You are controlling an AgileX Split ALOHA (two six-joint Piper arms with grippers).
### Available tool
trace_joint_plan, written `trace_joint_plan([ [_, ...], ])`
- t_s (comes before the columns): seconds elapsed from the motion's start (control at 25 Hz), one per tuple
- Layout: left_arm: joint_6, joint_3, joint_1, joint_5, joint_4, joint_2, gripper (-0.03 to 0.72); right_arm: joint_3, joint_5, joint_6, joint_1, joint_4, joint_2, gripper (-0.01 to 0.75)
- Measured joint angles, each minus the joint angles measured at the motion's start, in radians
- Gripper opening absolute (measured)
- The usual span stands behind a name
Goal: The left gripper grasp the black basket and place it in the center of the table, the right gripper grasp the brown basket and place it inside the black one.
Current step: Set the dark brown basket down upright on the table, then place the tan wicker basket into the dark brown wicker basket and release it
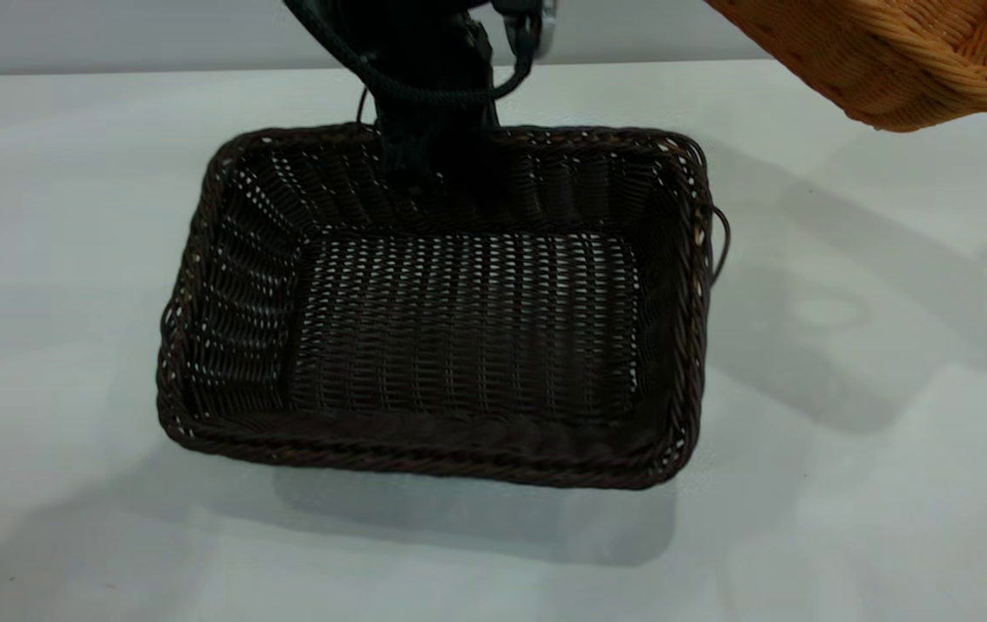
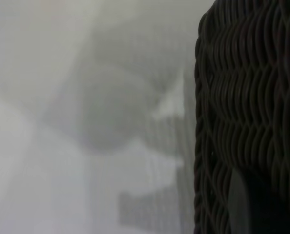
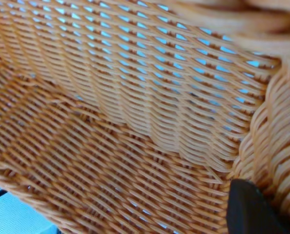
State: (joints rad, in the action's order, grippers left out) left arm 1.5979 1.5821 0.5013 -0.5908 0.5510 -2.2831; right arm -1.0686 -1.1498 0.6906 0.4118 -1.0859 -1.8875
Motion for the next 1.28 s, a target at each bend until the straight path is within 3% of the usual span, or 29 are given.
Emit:
trace_joint_plan([
  [0.16, 0.001, 0.000, 0.001, 0.001, 0.005, 0.000, 0.195, -0.001, 0.000, -0.018, 0.000, 0.021, 0.000, 0.065],
  [0.4, -0.074, 0.001, 0.001, 0.036, 0.011, 0.011, 0.464, -0.001, -0.001, -0.030, 0.000, 0.042, 0.000, 0.064],
  [0.52, -0.215, 0.001, -0.016, 0.048, 0.011, 0.045, 0.515, -0.001, -0.001, -0.032, -0.001, 0.047, 0.000, 0.064],
  [0.64, -0.383, 0.001, -0.084, 0.037, 0.001, 0.114, 0.526, -0.002, 0.001, -0.051, -0.022, 0.071, 0.000, 0.064],
  [0.76, -0.542, 0.001, -0.198, -0.005, 0.000, 0.200, 0.529, -0.003, 0.005, -0.079, -0.104, 0.117, 0.000, 0.064],
  [1.0, -0.680, 0.001, -0.400, -0.028, 0.008, 0.307, 0.529, -0.003, 0.072, -0.215, -0.392, 0.199, 0.000, 0.064],
  [1.16, -0.719, 0.001, -0.456, -0.032, 0.010, 0.311, 0.529, -0.005, 0.140, -0.322, -0.573, 0.233, -0.021, 0.064],
  [1.28, -0.728, 0.001, -0.462, -0.033, 0.011, 0.311, 0.529, -0.038, 0.153, -0.347, -0.663, 0.244, -0.080, 0.064],
])
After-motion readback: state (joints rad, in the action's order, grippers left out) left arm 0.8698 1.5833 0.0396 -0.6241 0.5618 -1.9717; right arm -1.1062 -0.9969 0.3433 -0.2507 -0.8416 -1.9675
